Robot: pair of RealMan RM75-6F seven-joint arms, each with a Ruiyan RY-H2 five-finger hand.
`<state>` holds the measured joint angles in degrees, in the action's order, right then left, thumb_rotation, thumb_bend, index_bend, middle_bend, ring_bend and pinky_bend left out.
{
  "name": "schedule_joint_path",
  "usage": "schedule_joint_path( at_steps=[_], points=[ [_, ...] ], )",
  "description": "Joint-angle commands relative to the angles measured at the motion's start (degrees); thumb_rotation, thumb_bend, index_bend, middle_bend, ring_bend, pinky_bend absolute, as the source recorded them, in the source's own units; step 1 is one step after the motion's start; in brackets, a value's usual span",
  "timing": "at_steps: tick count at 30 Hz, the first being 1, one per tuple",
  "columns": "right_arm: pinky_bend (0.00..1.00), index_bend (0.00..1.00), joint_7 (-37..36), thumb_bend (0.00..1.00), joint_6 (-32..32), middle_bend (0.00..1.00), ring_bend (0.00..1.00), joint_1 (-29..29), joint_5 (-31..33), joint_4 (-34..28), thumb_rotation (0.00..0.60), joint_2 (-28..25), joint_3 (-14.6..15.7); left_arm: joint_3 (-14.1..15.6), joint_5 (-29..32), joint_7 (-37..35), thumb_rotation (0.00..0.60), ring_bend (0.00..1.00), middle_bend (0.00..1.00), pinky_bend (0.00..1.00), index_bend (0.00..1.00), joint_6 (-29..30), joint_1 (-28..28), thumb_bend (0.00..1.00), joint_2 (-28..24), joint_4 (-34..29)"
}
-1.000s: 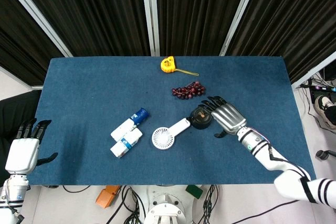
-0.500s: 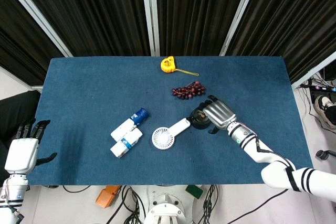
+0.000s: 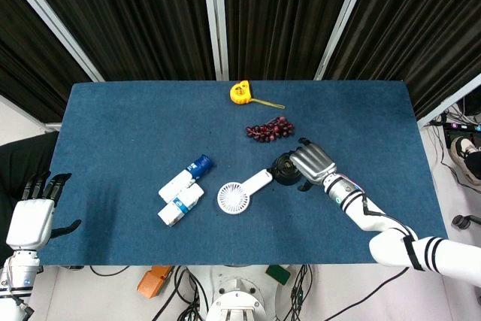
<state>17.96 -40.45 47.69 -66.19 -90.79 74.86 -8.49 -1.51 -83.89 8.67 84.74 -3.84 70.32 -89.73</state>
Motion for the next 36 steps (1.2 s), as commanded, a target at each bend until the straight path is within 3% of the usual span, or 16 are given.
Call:
schedule_joint_path(
  at_steps=[1,9,24,36],
  points=[
    [0.21,0.64,-0.10,0.02,0.00,0.54,0.54,0.19,0.25,0.12,0.600,0.11,0.26,0.02,0.04,-0.12,0.600,0.05,0.13,0.01,0.11,-0.02,0.03,0.11,0.05,0.12],
    [0.23,0.69,-0.43,0.02,0.28,0.59,0.61,0.78,1.08,0.45,0.600,0.40,1.29,0.04,0.29,-0.56,0.600,0.05,0.13,0.01,0.11,-0.23,0.11,0.11,0.16,0.53],
    [0.23,0.71,-2.69,0.02,-0.49,0.61,0.63,0.44,0.29,0.61,0.600,1.16,2.88,0.00,0.78,-1.12,0.600,0.05,0.13,0.01,0.11,-0.93,-0.01,0.11,0.35,1.02],
    [0.24,0.86,-3.48,0.02,-1.78,0.72,0.75,-0.74,0.11,-0.45,0.600,0.77,4.21,-0.04,0.99,-1.84,0.600,0.05,0.13,0.01,0.11,-1.60,-0.28,0.11,0.83,1.94]
  ],
)
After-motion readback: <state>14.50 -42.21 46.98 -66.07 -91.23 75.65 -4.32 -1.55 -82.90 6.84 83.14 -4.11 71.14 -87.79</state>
